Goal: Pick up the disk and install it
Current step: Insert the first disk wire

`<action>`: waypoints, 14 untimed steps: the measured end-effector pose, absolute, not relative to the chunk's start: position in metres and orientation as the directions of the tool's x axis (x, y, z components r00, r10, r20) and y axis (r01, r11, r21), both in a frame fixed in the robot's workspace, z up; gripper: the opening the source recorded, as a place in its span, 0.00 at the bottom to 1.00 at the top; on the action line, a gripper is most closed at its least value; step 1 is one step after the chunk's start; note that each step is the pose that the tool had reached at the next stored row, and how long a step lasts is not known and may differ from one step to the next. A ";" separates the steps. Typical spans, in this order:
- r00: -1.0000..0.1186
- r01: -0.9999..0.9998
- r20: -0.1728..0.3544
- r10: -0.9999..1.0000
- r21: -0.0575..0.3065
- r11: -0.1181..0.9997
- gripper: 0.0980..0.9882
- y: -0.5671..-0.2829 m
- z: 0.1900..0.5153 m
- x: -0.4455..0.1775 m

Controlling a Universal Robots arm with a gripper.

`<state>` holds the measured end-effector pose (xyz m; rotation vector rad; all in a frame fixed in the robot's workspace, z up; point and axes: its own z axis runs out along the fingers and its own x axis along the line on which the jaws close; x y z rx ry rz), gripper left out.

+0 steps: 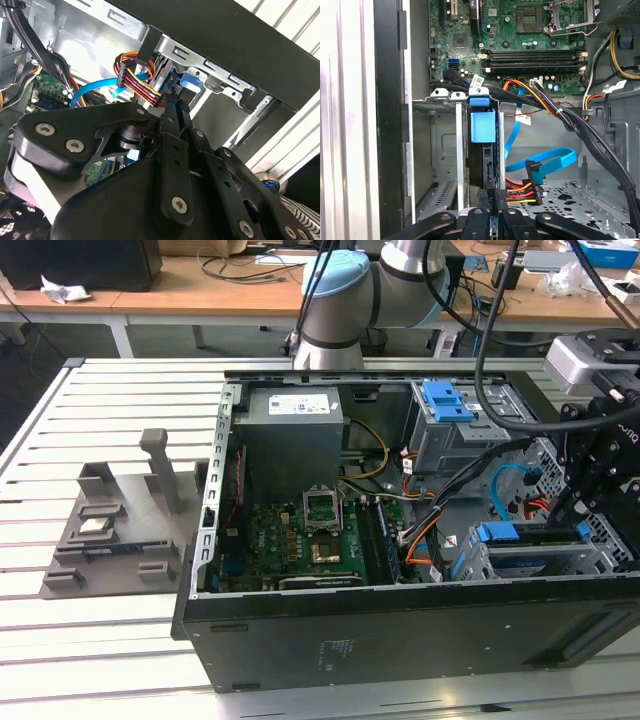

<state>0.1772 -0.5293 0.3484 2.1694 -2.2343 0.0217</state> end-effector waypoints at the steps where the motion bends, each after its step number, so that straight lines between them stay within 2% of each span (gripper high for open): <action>1: -0.029 -1.000 0.029 -0.999 0.009 0.030 0.07 -0.529 0.348 0.177; 14: -0.028 -1.000 0.029 -0.999 0.009 0.029 0.07 -0.527 0.343 0.177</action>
